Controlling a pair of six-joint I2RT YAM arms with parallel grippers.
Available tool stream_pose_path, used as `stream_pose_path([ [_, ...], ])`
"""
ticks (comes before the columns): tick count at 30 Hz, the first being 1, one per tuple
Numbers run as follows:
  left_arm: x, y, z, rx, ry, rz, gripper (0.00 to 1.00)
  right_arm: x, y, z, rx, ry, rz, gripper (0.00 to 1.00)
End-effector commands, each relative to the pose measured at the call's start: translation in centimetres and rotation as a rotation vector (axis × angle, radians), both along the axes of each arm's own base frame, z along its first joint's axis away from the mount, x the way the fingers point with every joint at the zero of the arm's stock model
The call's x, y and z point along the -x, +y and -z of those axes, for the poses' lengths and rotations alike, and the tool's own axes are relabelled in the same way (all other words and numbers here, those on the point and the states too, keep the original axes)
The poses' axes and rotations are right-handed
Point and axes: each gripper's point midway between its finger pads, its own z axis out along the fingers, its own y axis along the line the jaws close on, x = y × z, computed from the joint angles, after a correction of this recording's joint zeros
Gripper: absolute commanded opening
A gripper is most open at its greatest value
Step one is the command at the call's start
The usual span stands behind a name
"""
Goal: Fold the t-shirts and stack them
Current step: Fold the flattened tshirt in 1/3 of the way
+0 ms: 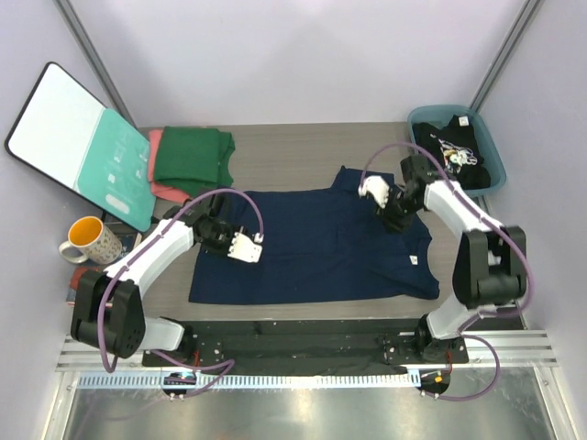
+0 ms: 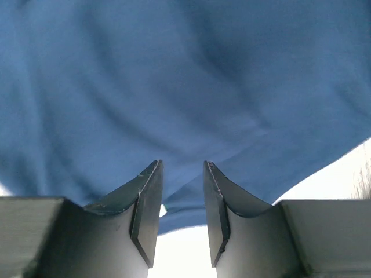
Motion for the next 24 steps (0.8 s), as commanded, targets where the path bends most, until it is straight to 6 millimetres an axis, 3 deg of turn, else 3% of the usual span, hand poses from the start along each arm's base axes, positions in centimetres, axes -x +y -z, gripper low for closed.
stream_pose_path([
  [1, -2.8, -0.9, -0.4, 0.032, -0.091, -0.015, 0.45, -4.6, -0.2, -1.1, -0.181, 0.024, 0.171, 0.4],
  [3, -2.9, -1.1, 0.1, 0.031, -0.092, 0.018, 0.45, -6.1, -1.1, -0.9, -0.23, 0.045, 0.217, 0.4],
  [7, -2.7, -1.2, 0.7, 0.028, -0.075, 0.03, 0.44, -6.8, -1.6, -0.8, -0.275, 0.119, 0.224, 0.4],
  [8, -2.6, -1.2, 0.8, 0.023, -0.072, 0.038, 0.44, -5.7, -1.5, -0.5, -0.279, 0.187, 0.223, 0.4],
  [11, -2.6, -1.2, 1.1, 0.017, -0.072, 0.054, 0.43, -5.4, -1.8, 0.1, -0.324, 0.285, 0.236, 0.39],
  [24, -3.3, -2.2, 0.9, 0.006, -0.071, 0.062, 0.43, -5.3, -2.9, 2.5, -0.339, 0.324, 0.273, 0.39],
])
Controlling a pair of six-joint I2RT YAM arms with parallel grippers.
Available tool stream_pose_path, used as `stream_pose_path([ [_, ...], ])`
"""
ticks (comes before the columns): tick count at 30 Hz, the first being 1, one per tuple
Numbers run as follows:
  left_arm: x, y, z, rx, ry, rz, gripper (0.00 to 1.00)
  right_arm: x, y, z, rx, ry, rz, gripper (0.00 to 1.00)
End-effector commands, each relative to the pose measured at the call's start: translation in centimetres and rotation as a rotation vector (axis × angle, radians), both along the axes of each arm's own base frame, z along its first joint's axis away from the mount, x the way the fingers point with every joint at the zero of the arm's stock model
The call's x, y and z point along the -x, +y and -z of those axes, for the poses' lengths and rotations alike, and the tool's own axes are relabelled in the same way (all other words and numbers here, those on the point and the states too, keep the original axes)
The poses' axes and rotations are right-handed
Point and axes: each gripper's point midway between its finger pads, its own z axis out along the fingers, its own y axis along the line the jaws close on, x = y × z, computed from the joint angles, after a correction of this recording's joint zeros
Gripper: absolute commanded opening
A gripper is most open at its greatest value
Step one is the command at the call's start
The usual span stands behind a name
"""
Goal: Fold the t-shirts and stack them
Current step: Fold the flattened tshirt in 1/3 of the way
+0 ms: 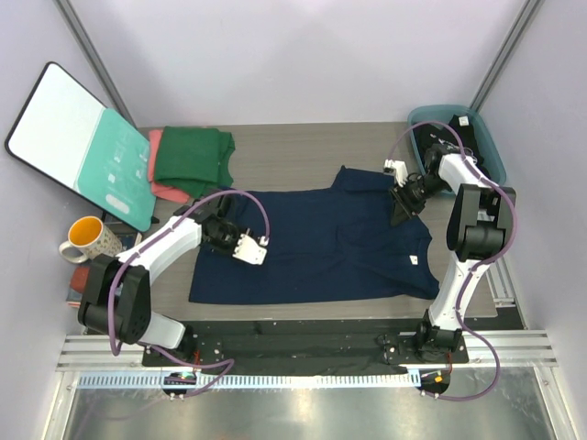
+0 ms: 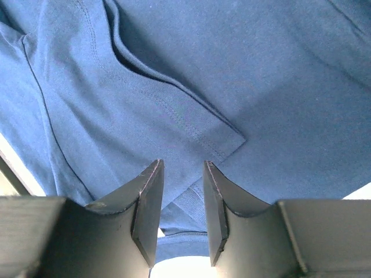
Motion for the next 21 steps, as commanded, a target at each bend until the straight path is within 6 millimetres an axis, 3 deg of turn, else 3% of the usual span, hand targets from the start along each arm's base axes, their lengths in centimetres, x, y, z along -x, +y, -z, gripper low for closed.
stream_pose_path([
  [1, -1.3, -0.8, -1.2, 0.013, -0.047, 0.005, 0.43, -0.5, 0.0, -0.1, -0.02, -0.02, 0.001, 0.39],
  [13, -1.1, -1.4, -1.7, 0.011, -0.052, 0.01, 0.42, -2.4, -1.3, 2.6, 0.004, -0.027, 0.056, 0.39],
  [21, -1.0, -1.6, -1.8, 0.007, -0.047, 0.007, 0.42, -3.3, -1.7, 2.9, 0.01, -0.041, 0.068, 0.37],
])
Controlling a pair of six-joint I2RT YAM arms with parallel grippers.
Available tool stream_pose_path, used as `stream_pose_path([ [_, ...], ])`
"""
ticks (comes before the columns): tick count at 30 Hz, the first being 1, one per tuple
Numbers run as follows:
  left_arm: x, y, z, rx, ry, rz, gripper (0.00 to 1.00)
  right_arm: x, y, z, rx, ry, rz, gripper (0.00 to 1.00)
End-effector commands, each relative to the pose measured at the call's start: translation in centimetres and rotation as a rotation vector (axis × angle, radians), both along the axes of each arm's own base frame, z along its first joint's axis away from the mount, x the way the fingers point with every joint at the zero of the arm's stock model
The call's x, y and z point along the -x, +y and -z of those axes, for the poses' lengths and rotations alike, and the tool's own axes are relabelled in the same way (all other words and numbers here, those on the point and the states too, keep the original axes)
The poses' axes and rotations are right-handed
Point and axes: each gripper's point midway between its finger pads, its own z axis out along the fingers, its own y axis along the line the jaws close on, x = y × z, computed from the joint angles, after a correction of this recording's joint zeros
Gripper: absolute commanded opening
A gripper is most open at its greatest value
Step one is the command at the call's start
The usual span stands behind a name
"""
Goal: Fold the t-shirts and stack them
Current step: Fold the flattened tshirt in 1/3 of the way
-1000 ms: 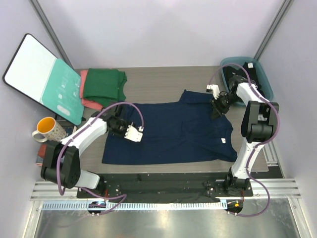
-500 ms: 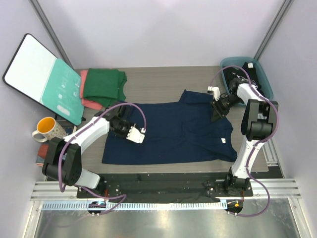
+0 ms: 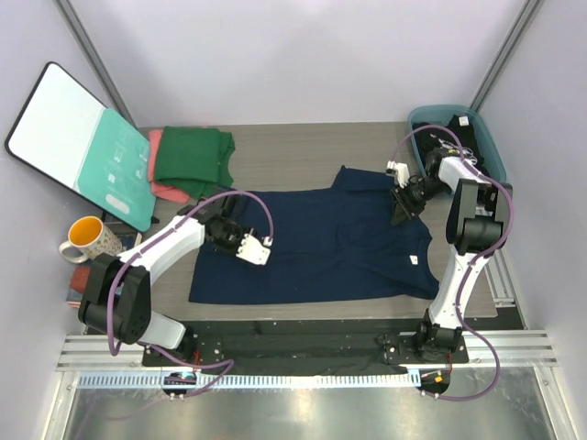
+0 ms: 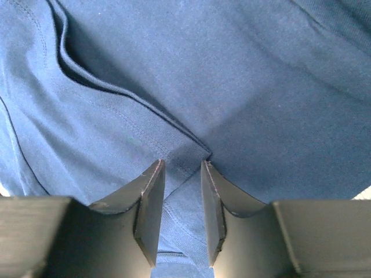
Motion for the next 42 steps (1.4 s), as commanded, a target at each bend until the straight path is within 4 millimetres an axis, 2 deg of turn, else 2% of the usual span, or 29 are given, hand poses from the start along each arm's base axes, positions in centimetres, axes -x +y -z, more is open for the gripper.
stream_pose_path([
  [1, -0.9, -0.8, -1.5, 0.02, -0.035, -0.001, 0.42, -1.8, -0.7, 0.1, 0.02, -0.053, 0.011, 0.31],
  [7, -0.8, -1.2, -1.3, 0.02, -0.026, 0.005, 0.42, -1.7, -0.7, 0.2, 0.022, -0.057, 0.014, 0.07],
  [10, -0.8, -1.4, -1.2, 0.021, -0.022, 0.006, 0.42, -1.8, -0.7, 0.0, 0.025, -0.067, 0.019, 0.01],
  [15, -0.7, -1.3, -0.9, 0.017, -0.016, 0.009, 0.42, -2.5, -1.0, -1.4, 0.04, -0.111, 0.03, 0.01],
  [20, -0.6, -1.4, -0.6, 0.023, -0.007, 0.012, 0.42, -3.4, -1.0, -4.2, 0.042, -0.181, 0.043, 0.01],
  [26, -0.7, -1.6, -0.4, 0.029, -0.007, 0.013, 0.42, -3.4, -1.0, -6.4, 0.05, -0.226, 0.038, 0.02],
  [29, -0.7, -1.8, -0.3, 0.034, -0.007, 0.017, 0.41, -3.3, -1.0, -7.0, 0.053, -0.24, 0.036, 0.01],
  [33, -0.7, -1.9, -0.3, 0.039, -0.004, 0.018, 0.42, -3.3, -0.9, -6.8, 0.054, -0.231, 0.037, 0.01],
  [35, -0.6, -1.9, -0.2, 0.039, -0.006, 0.021, 0.42, -3.0, -1.0, -6.2, 0.059, -0.213, 0.038, 0.07],
  [39, -0.6, -1.8, -0.3, 0.037, -0.008, 0.013, 0.41, -2.2, -1.2, -4.5, 0.077, -0.174, 0.023, 0.27],
  [42, -0.4, -1.7, -0.3, 0.034, -0.01, 0.015, 0.41, -1.7, -1.1, -3.6, 0.071, -0.15, 0.018, 0.35],
])
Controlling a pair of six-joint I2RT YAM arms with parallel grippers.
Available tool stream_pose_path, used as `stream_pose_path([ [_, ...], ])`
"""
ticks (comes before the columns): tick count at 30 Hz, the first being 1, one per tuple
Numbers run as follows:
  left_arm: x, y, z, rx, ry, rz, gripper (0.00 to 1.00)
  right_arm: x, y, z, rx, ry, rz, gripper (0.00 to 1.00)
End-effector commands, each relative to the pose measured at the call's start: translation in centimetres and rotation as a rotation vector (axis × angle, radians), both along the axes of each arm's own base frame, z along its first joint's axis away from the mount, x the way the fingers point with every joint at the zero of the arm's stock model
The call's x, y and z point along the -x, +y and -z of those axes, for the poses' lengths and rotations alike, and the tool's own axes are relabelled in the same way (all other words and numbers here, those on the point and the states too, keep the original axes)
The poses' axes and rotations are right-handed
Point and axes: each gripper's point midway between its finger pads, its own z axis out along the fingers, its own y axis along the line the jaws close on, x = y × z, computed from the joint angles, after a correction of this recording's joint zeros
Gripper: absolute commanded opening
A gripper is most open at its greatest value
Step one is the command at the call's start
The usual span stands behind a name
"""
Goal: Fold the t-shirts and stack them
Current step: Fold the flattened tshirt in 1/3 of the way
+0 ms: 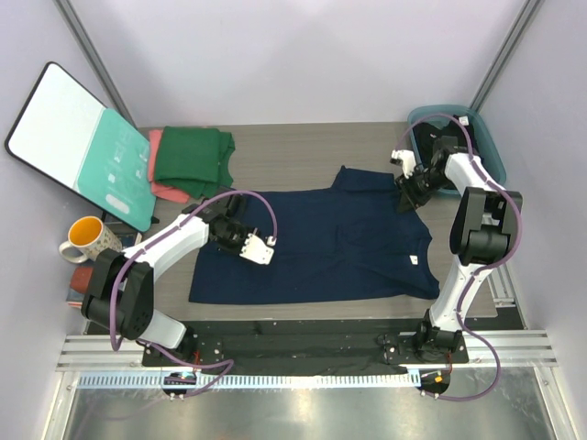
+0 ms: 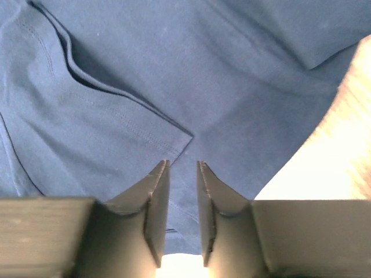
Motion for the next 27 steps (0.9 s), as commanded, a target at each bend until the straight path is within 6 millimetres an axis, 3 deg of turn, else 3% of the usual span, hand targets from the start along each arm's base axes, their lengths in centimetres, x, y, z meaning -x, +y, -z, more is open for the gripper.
stream_pose_path([
  [1, -0.3, -0.8, -0.6, 0.032, -0.021, 0.007, 0.42, 0.5, 0.3, 0.8, -0.009, 0.017, -0.013, 0.36],
  [13, -0.3, -1.0, -0.6, 0.03, -0.02, 0.006, 0.42, 1.8, 1.5, 3.2, -0.011, 0.083, -0.047, 0.36],
  [23, -0.5, -1.1, -0.6, 0.028, -0.022, 0.005, 0.41, 2.0, 2.4, 4.6, -0.002, 0.105, -0.049, 0.3],
  [27, -0.5, -1.2, -0.6, 0.034, -0.019, 0.006, 0.41, 1.9, 2.4, 4.8, 0.012, 0.102, -0.049, 0.22],
])
